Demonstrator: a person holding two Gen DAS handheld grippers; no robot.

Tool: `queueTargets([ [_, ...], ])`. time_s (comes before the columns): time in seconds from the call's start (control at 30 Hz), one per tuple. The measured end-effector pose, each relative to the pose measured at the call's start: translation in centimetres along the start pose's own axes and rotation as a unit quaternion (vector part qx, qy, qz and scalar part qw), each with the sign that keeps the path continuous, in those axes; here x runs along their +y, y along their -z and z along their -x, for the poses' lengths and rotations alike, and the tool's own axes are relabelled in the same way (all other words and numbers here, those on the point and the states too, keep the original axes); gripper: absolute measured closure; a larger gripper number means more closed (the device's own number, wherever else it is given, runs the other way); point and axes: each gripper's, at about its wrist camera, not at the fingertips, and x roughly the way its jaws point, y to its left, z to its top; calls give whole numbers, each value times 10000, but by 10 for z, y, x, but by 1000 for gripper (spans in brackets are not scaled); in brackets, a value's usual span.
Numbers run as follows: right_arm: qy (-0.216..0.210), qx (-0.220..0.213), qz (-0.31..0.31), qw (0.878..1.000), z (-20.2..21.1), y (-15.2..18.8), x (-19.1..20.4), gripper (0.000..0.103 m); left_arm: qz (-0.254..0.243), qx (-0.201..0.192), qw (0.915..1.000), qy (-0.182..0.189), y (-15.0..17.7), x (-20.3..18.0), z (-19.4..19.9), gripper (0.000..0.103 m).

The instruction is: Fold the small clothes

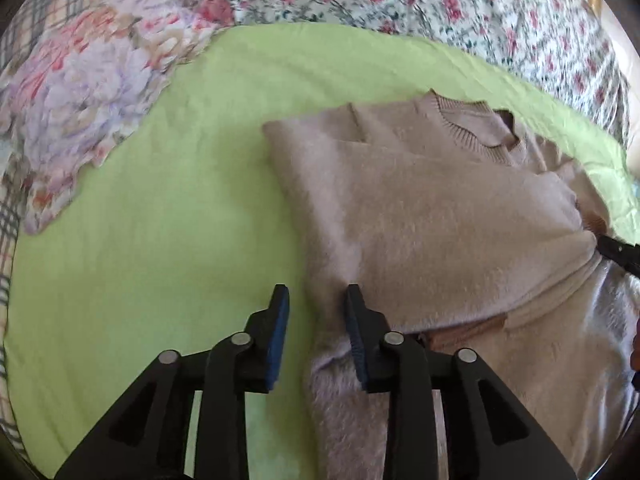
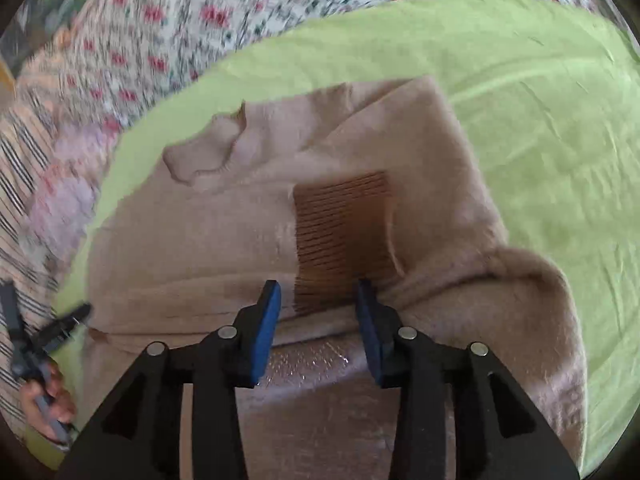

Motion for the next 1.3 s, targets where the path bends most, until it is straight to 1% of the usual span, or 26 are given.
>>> queueTargets([
  [0.03, 17, -105, -11, 9999, 9, 1, -2, 61, 30, -52, 10000, 14, 4, 2, 8, 73],
  [0.1, -373, -347, -47, 9987, 36, 6, -5, 61, 105, -89, 9999, 86, 12, 6, 23, 75],
  [0.13, -500, -425, -36, 9978, 49, 9, -7, 61, 166, -70, 9996, 220, 19, 8, 32, 75],
  [0.23, -624, -626, 191, 9959, 86, 24, -8, 59, 319, -132, 9974, 632, 45, 11, 61, 73],
  [0.3, -730, -655, 301, 9947, 106, 39, -11, 58, 367, -150, 9961, 788, 61, 11, 75, 62],
  [0.33, -778, -637, 341, 9943, 111, 47, -11, 56, 397, -155, 9951, 896, 72, 10, 83, 59],
  [0.37, -823, -622, 370, 9940, 115, 52, -13, 55, 427, -146, 9940, 997, 82, 10, 89, 53],
  [0.4, -865, -608, 389, 9936, 122, 60, -16, 53, 460, -115, 9929, 1093, 93, 9, 95, 49],
  [0.53, -894, -565, 414, 9935, 141, 87, -29, 51, 413, 137, 9887, 1432, 136, 0, 112, 44],
  [0.57, -916, -568, 418, 9933, 148, 94, -33, 51, 400, 222, 9880, 1477, 146, -3, 114, 40],
  [0.63, -949, -596, 383, 9930, 160, 108, -41, 50, 365, 418, 9867, 1529, 168, -8, 118, 40],
  [0.67, -969, -606, 363, 9928, 164, 114, -45, 50, 360, 487, 9860, 1552, 176, -10, 118, 38],
  [0.73, -1016, -585, 338, 9925, 172, 123, -52, 49, 362, 661, 9833, 1659, 193, -15, 119, 36],
  [0.87, -1047, -487, 298, 9929, 182, 141, -66, 48, 156, 768, 9788, 1893, 217, -30, 121, 23],
  [0.9, -1054, -453, 290, 9930, 185, 147, -69, 48, 78, 803, 9772, 1962, 220, -34, 121, 22],
  [1.0, -1026, -293, 247, 9940, 192, 161, -84, 48, -89, 871, 9742, 2082, 225, -43, 119, 21],
  [1.07, -1023, -58, 252, 9944, 195, 170, -93, 47, -137, 939, 9708, 2203, 224, -45, 118, 21],
  [1.13, -922, 126, 326, 9951, 196, 180, -101, 47, -171, 1017, 9683, 2276, 224, -47, 117, 21],
  [1.17, -952, 207, 350, 9946, 197, 185, -104, 47, -219, 1059, 9668, 2314, 224, -49, 116, 21],
  [1.23, -1141, 413, 327, 9921, 193, 194, -108, 47, -321, 1098, 9639, 2403, 224, -51, 117, 22],
  [1.27, -1215, 491, 320, 9909, 189, 198, -108, 47, -375, 1104, 9630, 2430, 224, -52, 117, 29],
  [1.3, -1305, 560, 335, 9893, 184, 202, -107, 47, -441, 1105, 9629, 2420, 223, -55, 117, 38],
])
